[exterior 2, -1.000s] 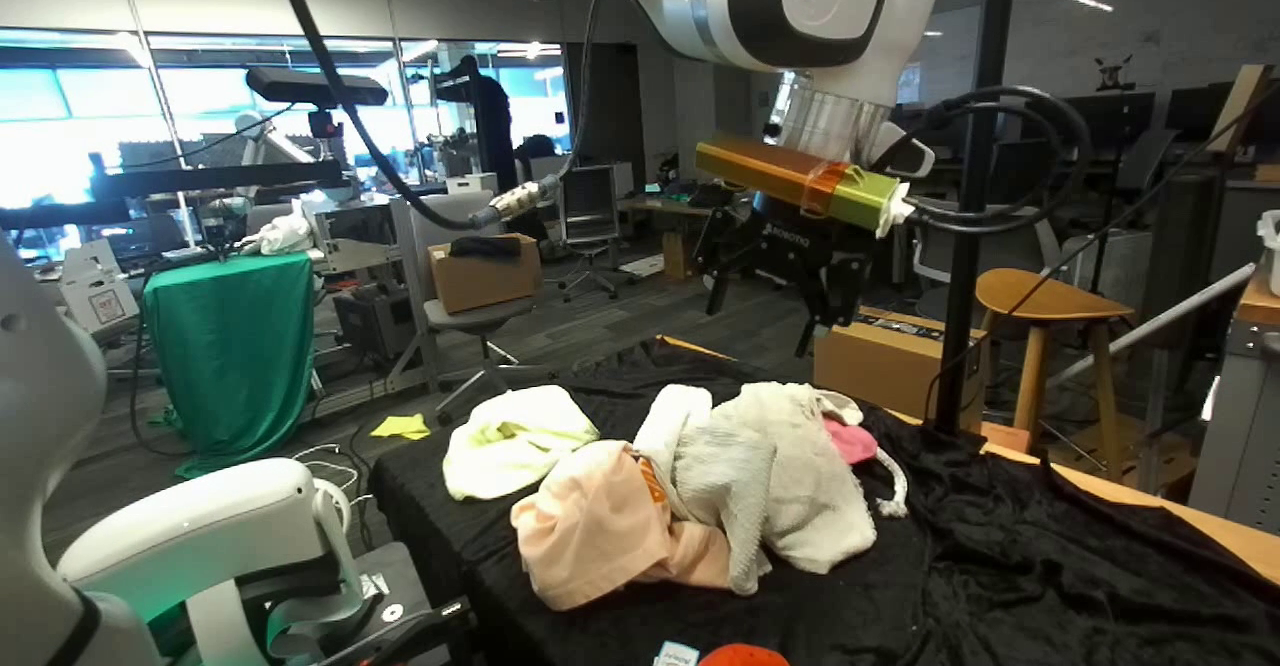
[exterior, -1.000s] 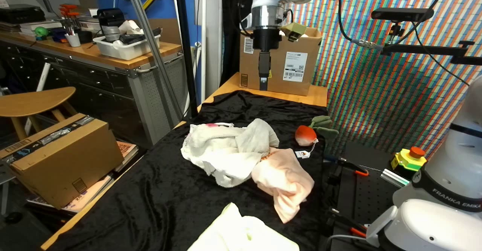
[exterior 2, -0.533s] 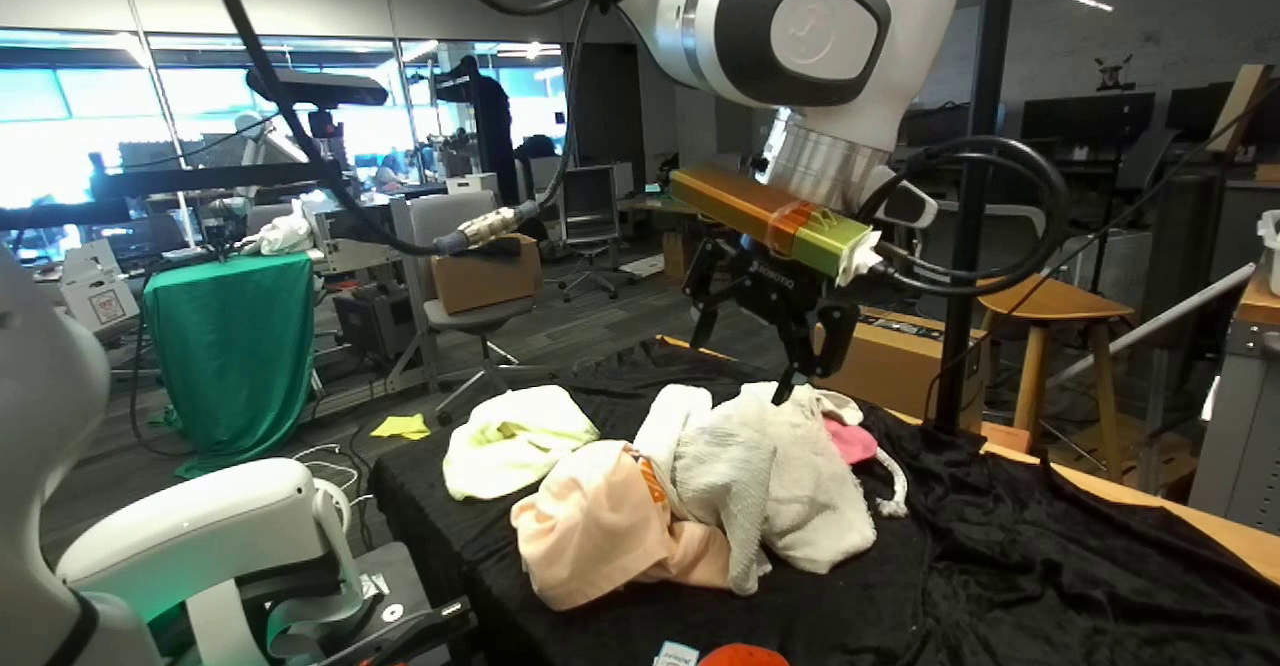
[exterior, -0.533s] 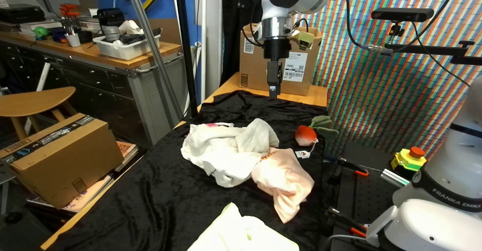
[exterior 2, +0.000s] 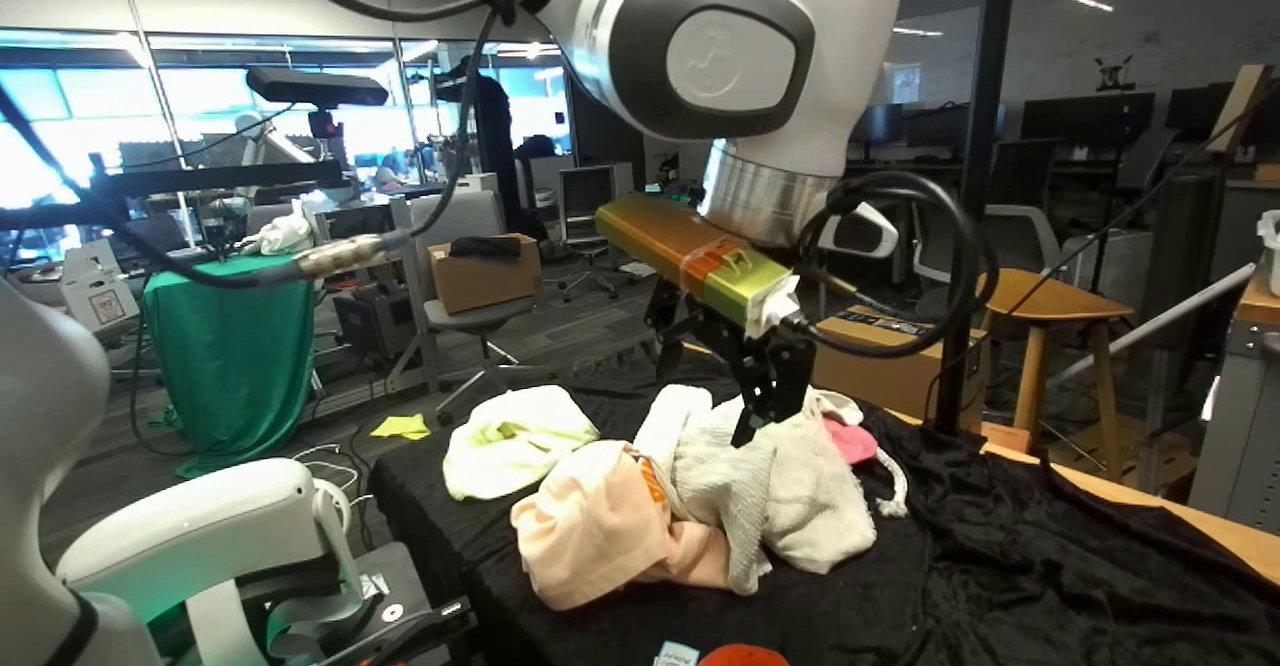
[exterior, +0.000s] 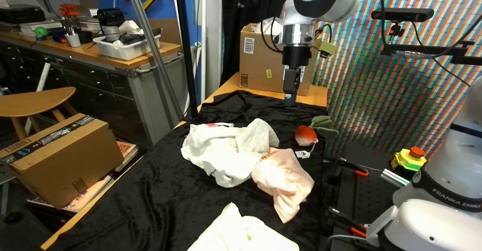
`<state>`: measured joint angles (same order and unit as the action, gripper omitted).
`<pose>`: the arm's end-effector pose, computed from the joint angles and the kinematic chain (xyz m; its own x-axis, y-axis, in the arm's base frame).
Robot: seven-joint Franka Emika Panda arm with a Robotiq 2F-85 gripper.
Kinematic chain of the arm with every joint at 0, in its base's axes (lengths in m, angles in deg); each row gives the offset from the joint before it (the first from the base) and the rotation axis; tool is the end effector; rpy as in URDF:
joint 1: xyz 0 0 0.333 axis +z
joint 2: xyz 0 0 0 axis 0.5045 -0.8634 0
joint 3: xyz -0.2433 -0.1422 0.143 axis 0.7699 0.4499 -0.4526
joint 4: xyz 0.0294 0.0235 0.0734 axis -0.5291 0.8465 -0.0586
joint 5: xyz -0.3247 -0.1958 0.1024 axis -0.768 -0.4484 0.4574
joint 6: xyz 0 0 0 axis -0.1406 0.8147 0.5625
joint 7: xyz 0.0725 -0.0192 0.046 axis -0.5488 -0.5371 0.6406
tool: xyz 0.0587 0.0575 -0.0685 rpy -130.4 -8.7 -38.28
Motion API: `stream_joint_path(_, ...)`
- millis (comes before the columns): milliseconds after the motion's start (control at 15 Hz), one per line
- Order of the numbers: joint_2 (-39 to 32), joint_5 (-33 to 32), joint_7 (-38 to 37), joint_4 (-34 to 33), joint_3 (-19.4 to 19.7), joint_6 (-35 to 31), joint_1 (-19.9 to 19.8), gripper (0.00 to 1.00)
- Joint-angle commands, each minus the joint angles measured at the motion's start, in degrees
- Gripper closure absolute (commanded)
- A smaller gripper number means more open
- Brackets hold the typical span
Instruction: Pile the things on the table on the rope
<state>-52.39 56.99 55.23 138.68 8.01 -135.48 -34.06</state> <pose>0.4413 -0.0490 0.3662 0.9843 0.1523 -0.0896 0.1244 -0.9574 -0.2608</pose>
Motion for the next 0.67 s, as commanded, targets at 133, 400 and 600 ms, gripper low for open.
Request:
stream_joint_path(133,9.7,0.0,-3.9,12.7,1.5,-9.2,0.1,0.0)
stream_joint_path(400,10.7,-1.5,-11.1,18.3,1.1,-18.2,-0.5,0.0)
stream_joint_path(600,9.5,-3.7,-17.3,20.9,0.3,-23.4,-1.0,0.0)
